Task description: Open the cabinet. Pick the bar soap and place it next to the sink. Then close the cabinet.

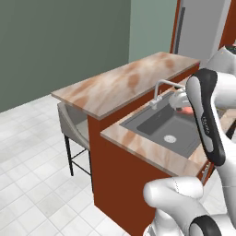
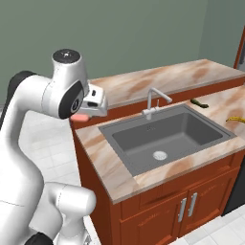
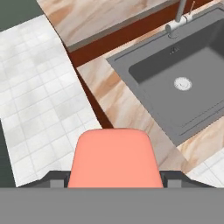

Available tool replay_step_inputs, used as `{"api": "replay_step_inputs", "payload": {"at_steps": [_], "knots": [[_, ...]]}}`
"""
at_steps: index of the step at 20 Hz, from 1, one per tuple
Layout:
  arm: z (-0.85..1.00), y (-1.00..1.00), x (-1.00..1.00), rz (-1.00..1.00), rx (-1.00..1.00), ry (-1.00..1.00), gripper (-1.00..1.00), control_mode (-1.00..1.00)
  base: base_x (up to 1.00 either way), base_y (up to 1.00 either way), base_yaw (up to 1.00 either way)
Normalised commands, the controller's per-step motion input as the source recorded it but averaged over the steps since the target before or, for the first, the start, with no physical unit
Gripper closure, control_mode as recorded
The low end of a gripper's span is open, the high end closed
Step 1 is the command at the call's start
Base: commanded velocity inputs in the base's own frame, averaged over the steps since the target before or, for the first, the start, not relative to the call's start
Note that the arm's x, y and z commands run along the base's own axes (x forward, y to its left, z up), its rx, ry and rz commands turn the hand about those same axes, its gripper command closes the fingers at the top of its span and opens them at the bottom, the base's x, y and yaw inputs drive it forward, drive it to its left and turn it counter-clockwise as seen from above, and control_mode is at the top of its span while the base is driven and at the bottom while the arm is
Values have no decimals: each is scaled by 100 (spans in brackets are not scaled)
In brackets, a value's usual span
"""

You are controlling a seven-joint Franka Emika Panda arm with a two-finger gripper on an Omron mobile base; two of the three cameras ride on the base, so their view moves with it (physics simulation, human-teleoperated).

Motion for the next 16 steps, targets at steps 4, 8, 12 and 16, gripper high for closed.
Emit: {"api": "replay_step_inputs", "payload": {"at_steps": [4,8,12,16], "knots": [[-96,0,15,2,0,-1,100,-100,0,0,0],[-62,0,12,0,-5,4,100,-100,0,0,0],[-46,0,29,0,-4,9,100,-100,0,0,0],[-38,-1,51,0,-1,8,100,-100,0,0,0]]}}
